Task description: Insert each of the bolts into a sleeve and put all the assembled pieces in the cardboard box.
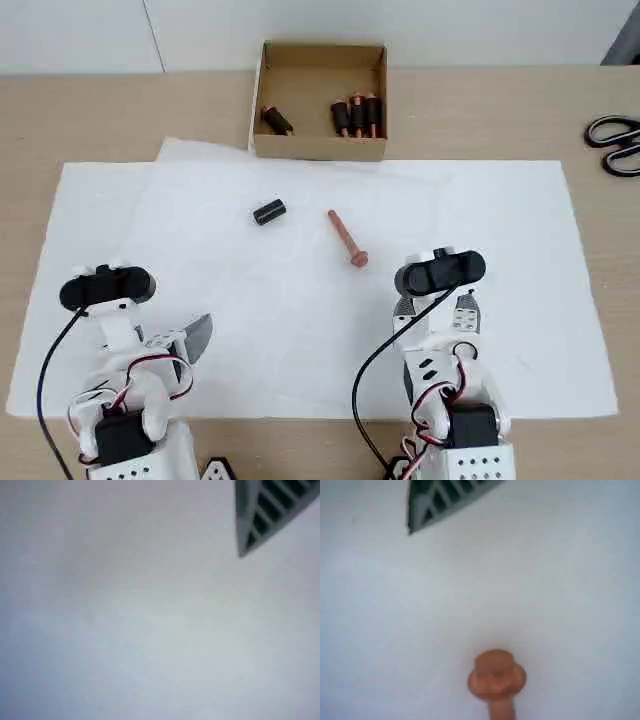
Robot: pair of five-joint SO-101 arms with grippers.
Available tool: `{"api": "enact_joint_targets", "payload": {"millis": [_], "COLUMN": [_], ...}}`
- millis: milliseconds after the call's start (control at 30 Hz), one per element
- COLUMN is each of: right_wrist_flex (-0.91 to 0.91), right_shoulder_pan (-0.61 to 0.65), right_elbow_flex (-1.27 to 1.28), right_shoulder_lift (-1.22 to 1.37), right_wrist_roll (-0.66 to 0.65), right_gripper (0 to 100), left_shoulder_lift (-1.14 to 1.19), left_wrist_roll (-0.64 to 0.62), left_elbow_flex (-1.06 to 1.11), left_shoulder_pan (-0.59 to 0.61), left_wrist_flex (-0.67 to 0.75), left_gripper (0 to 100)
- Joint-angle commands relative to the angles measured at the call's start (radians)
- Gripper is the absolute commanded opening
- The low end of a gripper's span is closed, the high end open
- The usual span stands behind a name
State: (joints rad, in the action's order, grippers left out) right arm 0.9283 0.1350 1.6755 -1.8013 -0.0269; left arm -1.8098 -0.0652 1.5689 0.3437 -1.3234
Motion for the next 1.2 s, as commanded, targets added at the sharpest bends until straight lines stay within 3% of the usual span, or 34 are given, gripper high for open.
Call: {"api": "enact_joint_targets", "payload": {"millis": [0,167,333,600,767,1000,1167], "right_wrist_flex": [0.004,-0.002,-0.010,-0.019,-0.050,-0.047,-0.031], "right_shoulder_pan": [0.004,0.015,0.140,0.159,0.136,-0.022,-0.028], "right_elbow_flex": [0.009,0.009,0.009,0.009,0.009,0.009,0.009], "right_shoulder_lift": [-0.013,-0.013,-0.013,-0.013,-0.012,-0.012,-0.012], "right_wrist_roll": [-0.008,0.003,0.020,0.021,0.021,0.021,0.028], "right_gripper": [28.2,28.2,28.2,28.2,28.2,28.2,28.2], "left_shoulder_lift": [-0.014,-0.014,-0.014,-0.014,-0.014,-0.014,-0.014], "left_wrist_roll": [0.000,0.000,0.000,0.000,0.000,0.002,-0.002], "left_elbow_flex": [-0.004,-0.004,-0.004,-0.004,-0.004,-0.004,-0.002], "left_shoulder_pan": [0.006,0.006,0.006,0.006,0.006,0.003,-0.003], "left_wrist_flex": [0.021,0.021,0.021,0.021,0.021,0.021,0.049], "left_gripper": [36,36,36,36,36,36,36]}}
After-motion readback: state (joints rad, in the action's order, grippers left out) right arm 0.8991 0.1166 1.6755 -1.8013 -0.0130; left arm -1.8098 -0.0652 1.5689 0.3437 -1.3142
